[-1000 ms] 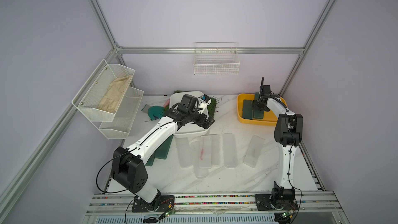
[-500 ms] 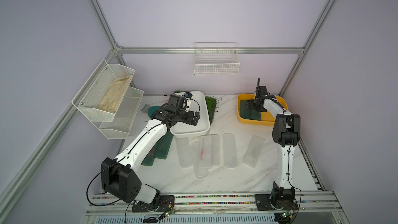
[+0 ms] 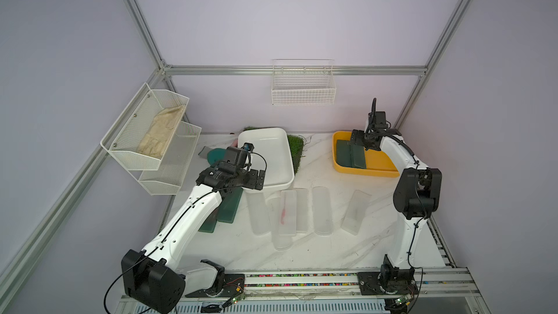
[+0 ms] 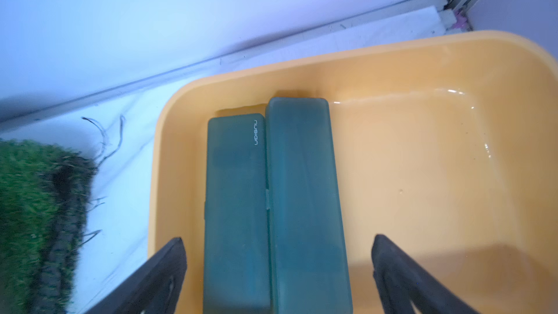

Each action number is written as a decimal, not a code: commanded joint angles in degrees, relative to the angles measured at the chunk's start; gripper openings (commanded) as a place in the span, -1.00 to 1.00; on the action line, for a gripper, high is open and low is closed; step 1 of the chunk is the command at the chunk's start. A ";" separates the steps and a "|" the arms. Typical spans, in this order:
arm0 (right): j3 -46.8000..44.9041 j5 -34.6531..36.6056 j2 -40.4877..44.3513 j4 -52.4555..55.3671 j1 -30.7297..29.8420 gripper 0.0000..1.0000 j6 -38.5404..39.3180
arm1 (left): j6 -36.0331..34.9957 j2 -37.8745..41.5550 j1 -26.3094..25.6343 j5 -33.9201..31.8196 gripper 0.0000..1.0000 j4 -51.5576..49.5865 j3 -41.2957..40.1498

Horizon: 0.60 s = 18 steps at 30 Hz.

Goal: Place the pencil cases by color into the storage box
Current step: Place the pencil case at the storage box.

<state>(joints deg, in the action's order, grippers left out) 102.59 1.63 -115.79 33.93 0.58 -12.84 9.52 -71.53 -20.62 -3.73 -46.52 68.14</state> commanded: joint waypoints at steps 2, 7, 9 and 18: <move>-6.12 -6.40 -0.12 -4.38 -0.28 0.82 -3.47 | 1.80 1.40 0.92 -2.33 1.00 -0.59 -2.56; -6.16 -12.05 -5.40 -4.97 -0.32 0.55 -4.57 | 2.37 0.86 1.21 -2.60 1.00 -0.56 -2.99; -6.31 -13.40 -6.64 -5.73 -0.32 0.51 -4.90 | 2.42 0.52 1.54 -2.60 1.00 -0.56 -3.01; -5.67 -12.18 -9.44 -5.27 -0.30 0.44 -5.18 | 2.08 -0.64 3.50 -1.64 1.00 0.34 -2.60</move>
<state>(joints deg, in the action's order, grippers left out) 96.60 -10.22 -124.09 28.51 0.58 -17.43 11.00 -71.77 -17.89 -5.37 -47.66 66.61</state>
